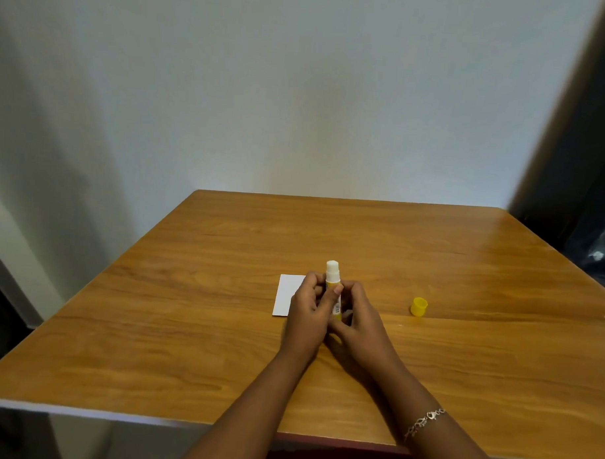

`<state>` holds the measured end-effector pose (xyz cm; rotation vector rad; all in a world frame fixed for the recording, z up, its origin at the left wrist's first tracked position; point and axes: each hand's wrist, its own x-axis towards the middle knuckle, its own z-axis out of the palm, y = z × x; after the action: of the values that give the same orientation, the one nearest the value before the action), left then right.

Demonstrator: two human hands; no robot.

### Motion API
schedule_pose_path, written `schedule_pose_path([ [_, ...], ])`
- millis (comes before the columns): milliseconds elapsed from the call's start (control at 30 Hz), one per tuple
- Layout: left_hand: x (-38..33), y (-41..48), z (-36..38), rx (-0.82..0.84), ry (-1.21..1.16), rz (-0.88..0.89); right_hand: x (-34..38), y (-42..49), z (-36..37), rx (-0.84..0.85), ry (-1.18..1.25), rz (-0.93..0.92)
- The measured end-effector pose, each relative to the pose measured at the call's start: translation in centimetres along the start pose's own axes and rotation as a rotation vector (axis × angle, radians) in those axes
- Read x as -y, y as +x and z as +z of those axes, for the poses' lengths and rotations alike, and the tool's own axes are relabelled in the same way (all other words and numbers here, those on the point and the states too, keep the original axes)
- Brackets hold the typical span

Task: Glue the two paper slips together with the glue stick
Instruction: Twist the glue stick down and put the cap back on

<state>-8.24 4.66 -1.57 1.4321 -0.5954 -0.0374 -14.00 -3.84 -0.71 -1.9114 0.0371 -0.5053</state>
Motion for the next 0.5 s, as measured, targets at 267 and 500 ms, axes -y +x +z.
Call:
schedule_pose_path([
  [267, 0.15, 0.09, -0.17, 0.007, -0.033, -0.002, 0.01, -0.01, -0.09, -0.014, 0.071, -0.006],
  [500, 0.03, 0.17, -0.21, -0.018, -0.075, -0.011, 0.17, -0.07, -0.09, -0.021, 0.016, -0.019],
])
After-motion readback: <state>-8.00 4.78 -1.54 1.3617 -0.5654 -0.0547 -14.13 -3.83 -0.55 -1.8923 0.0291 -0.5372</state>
